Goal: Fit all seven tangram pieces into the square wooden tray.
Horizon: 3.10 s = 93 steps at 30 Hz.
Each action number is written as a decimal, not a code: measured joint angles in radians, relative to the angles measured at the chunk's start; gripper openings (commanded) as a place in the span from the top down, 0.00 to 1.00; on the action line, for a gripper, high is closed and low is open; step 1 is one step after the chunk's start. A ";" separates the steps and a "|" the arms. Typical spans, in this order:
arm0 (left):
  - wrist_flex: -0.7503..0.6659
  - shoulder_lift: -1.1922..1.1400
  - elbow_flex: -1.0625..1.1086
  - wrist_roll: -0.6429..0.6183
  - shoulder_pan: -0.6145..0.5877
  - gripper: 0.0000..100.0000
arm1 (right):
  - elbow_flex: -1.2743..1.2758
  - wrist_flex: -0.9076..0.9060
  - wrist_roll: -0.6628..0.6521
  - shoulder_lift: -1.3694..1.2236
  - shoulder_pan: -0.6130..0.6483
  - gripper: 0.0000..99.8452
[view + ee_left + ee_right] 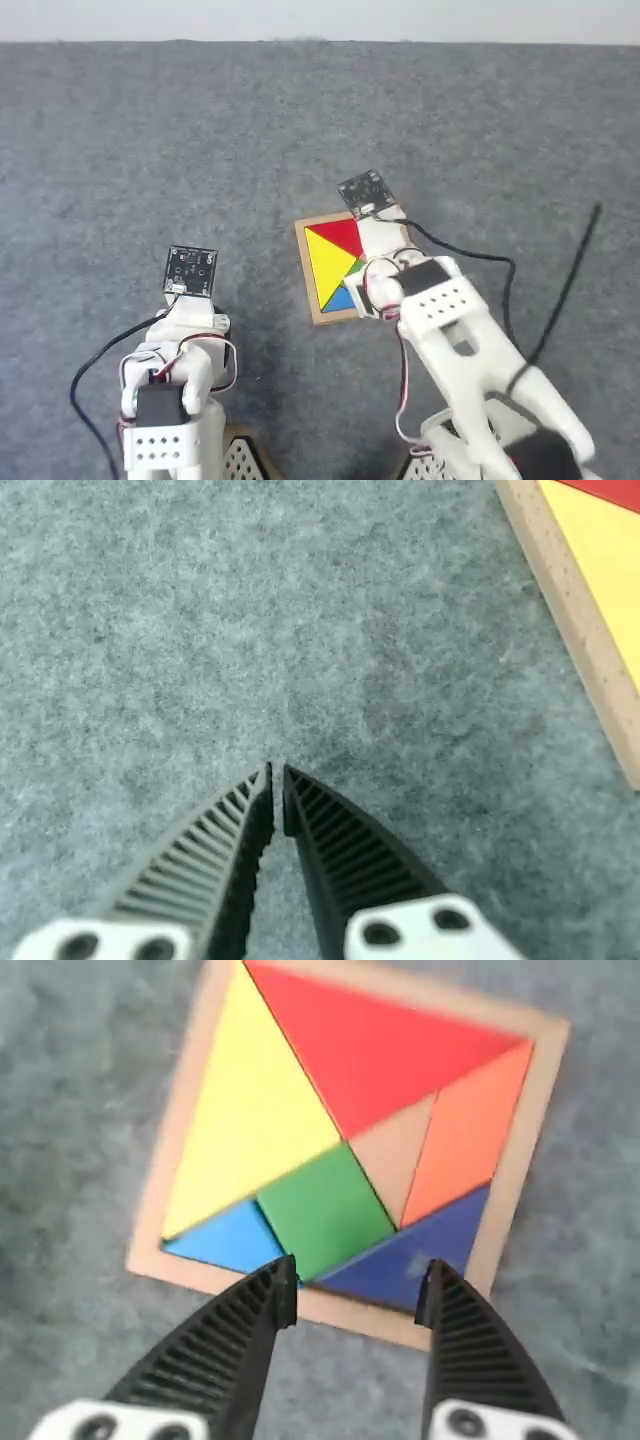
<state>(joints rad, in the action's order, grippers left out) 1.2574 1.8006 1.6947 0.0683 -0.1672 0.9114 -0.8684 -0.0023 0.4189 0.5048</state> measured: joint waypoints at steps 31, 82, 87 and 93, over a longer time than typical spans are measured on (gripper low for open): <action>0.000 0.000 0.000 0.000 0.000 0.98 | 0.163 -0.115 -0.003 0.402 -0.204 0.80; 0.000 0.000 0.000 0.000 0.000 0.98 | 0.753 -0.327 -0.364 1.379 -0.595 0.95; 0.000 0.000 0.000 0.000 0.000 0.98 | 0.753 -0.327 -0.365 1.379 -0.612 0.95; 0.000 0.000 0.000 0.000 0.000 0.98 | 0.753 -0.327 -0.365 1.379 -0.618 0.95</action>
<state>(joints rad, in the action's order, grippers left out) 1.2574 1.8006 1.6947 0.0683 -0.1672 1.6648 -1.1953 -0.3675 1.7983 -0.1135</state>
